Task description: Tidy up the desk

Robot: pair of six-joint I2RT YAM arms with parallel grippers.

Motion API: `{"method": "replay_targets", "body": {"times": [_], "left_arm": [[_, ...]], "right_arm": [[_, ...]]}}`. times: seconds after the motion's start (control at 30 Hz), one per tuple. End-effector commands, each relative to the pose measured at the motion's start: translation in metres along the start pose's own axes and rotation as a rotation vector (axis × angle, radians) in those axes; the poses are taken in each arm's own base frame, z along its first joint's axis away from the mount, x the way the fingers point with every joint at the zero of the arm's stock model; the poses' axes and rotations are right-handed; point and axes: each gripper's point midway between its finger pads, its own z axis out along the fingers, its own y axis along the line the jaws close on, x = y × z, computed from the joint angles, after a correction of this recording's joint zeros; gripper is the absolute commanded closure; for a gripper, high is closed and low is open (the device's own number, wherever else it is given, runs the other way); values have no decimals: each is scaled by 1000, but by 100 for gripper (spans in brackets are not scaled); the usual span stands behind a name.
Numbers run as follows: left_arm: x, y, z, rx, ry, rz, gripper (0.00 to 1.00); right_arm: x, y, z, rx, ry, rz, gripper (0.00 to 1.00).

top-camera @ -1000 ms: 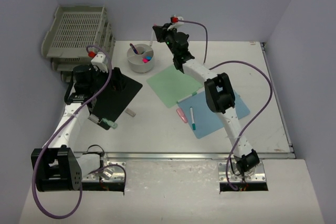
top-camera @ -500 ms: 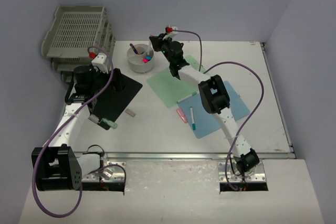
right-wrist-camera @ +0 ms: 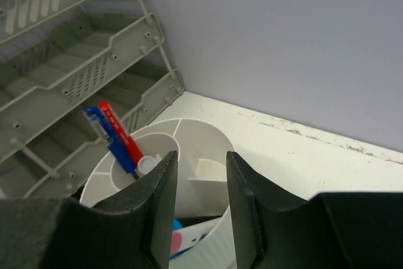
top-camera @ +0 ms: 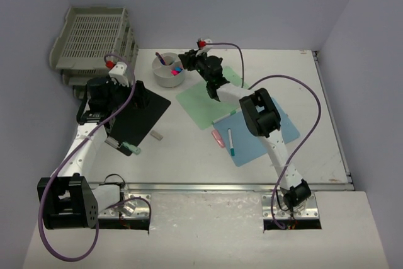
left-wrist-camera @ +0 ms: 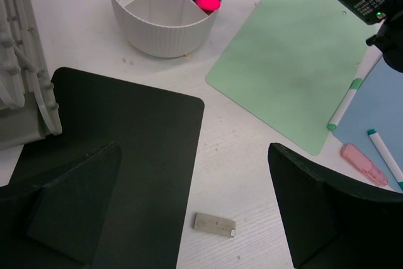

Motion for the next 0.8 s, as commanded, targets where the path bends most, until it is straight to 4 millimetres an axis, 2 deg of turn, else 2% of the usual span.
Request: {"method": "replay_targets", "body": {"times": [0.0,0.1,0.23,0.37,0.4,0.43,0.47,0.53,0.6,0.77], "left_arm": [[-43,-5,-11,9,-107,46,0],[-49,-7,-14,11,-117,46,0],[-50,-9,-18,10,-123,55,0],[-47,-8,-22,-2,-120,74,0],[-46,-7,-22,-6,-118,83,0],[-45,-7,-22,-8,-115,88,0],[-45,-6,-22,-10,-115,92,0],[-44,-6,-22,-10,-114,96,0],[-43,-5,-20,-10,-116,95,0],[-39,-3,-13,-3,-106,77,0]], "right_arm": [[-138,51,-16,-138,-262,-118,63],[-146,49,-28,-134,-254,-131,63],[-136,42,-42,-133,-187,-106,64],[-120,61,-62,-286,-76,-101,72],[-104,67,-72,-346,-10,-110,73],[-98,71,-79,-383,18,-116,74],[-97,75,-85,-411,39,-120,74],[-80,75,-96,-442,117,-115,72],[-73,69,-102,-421,143,-125,68],[-62,58,-103,-392,130,-186,63]]}}
